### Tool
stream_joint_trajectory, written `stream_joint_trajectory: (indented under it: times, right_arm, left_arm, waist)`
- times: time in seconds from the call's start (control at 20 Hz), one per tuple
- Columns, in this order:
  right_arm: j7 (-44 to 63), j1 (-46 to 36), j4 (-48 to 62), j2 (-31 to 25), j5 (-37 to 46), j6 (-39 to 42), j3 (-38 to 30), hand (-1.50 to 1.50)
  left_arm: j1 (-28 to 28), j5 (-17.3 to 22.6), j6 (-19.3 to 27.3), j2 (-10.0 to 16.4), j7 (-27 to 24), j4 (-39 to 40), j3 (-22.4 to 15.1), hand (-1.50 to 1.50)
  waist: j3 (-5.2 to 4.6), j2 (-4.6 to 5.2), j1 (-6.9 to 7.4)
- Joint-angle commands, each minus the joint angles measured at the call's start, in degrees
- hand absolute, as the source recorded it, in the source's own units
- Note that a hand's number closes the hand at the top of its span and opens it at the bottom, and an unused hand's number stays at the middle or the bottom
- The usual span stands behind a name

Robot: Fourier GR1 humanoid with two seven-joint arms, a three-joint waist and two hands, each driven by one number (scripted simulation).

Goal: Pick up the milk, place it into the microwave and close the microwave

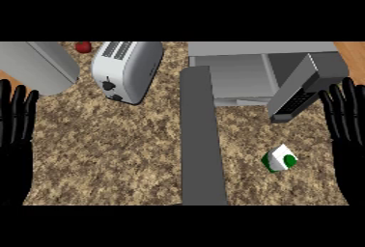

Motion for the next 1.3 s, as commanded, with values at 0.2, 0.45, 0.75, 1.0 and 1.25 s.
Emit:
stream_joint_trajectory:
  times: [0.2,0.45,0.75,1.0,1.25]
  right_arm:
    - [-11.13,12.47,-3.15,-1.65,-3.6,6.44,-3.39,-1.5]
    - [-10.41,24.51,-5.03,-1.07,-7.97,12.18,-0.21,-1.5]
    - [-17.56,31.79,-3.11,1.45,-4.74,15.05,0.28,-1.5]
    - [-21.15,34.72,0.5,-0.58,-5.15,18.56,-3.9,-1.5]
    - [-30.88,36.73,7.4,1.01,-2.23,21.03,-5.56,-1.5]
  left_arm:
    - [-4.94,0.53,-5.61,1.84,-6.75,11.22,-1.31,-1.5]
    - [0.14,7.52,-6.74,-2.54,0.53,9.28,-4.37,-1.5]
    - [6.56,2.27,0.82,-5.06,-4.73,9.07,-16.17,-1.5]
    - [5.65,-1.88,10.61,-5.1,-4.31,9.46,-28.09,-1.5]
    - [11.12,-3.12,9.46,-5.11,-7.1,7.64,-29.24,-1.5]
  waist:
    - [-1.36,-0.02,0.37]
    - [-1.35,-0.2,0.43]
    - [-1.36,-0.19,0.91]
    - [-1.34,-0.16,0.92]
    - [-1.34,-0.19,1.21]
